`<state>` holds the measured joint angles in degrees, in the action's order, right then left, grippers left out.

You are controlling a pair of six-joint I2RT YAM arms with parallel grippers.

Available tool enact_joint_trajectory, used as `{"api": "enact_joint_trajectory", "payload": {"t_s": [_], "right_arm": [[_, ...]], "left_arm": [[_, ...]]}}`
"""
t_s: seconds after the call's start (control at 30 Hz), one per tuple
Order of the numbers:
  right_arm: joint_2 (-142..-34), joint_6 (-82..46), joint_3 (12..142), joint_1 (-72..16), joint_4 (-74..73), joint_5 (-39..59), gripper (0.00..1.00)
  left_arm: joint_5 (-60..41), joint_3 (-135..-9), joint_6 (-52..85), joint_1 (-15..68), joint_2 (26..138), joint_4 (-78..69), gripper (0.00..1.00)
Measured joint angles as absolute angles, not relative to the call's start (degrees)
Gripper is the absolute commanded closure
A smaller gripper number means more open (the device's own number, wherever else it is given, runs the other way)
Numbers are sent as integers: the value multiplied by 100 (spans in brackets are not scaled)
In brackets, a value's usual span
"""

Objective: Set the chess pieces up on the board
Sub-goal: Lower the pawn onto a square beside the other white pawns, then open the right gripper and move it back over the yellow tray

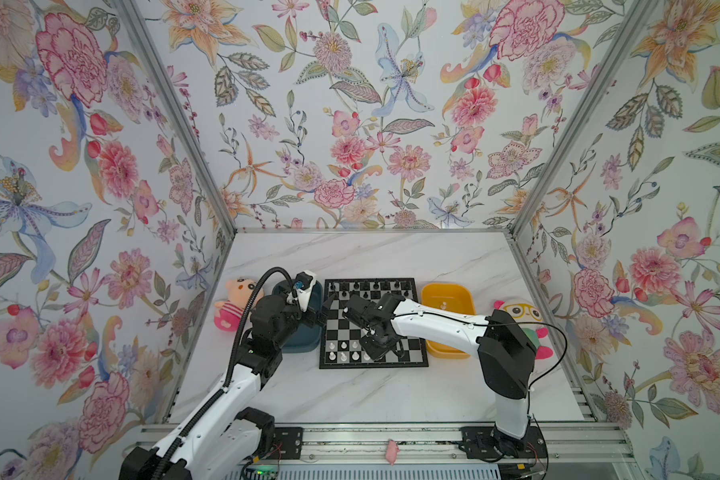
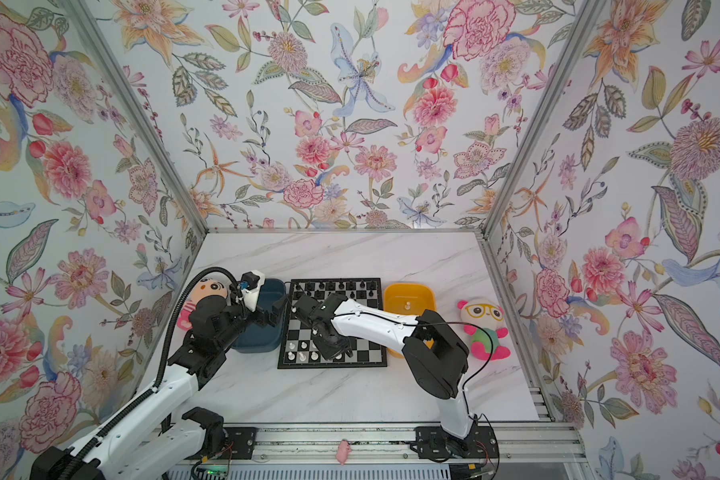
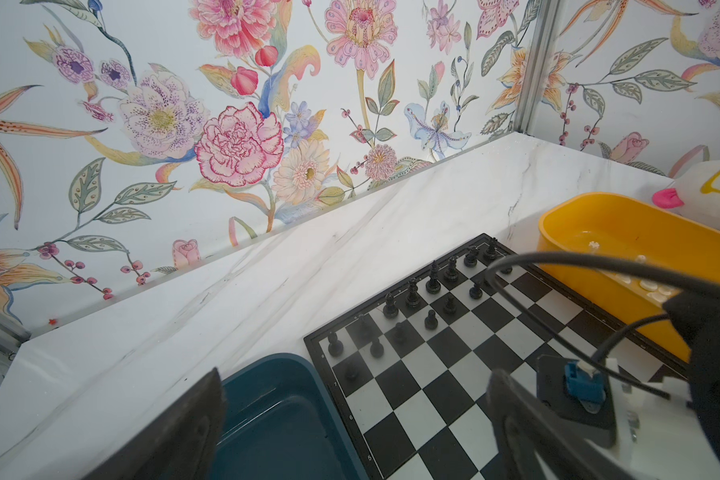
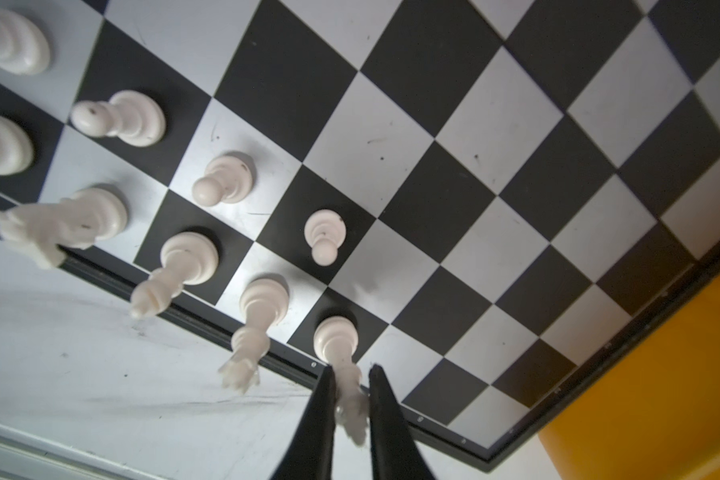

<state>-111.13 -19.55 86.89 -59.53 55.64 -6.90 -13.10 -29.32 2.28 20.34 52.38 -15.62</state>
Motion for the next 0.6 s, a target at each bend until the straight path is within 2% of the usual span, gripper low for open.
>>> {"api": "enact_joint_trajectory", "payload": {"t_s": [0.43, 0.6], "right_arm": [[-11104, -2023, 8687, -5972, 5566, -692, 67], [-10986, -2047, 8687, -5977, 5566, -696, 65]], "left_arm": [[-1308, -2932, 228, 2064, 5238, -1559, 1], [-1308, -2932, 226, 2067, 5236, -1562, 1]]}}
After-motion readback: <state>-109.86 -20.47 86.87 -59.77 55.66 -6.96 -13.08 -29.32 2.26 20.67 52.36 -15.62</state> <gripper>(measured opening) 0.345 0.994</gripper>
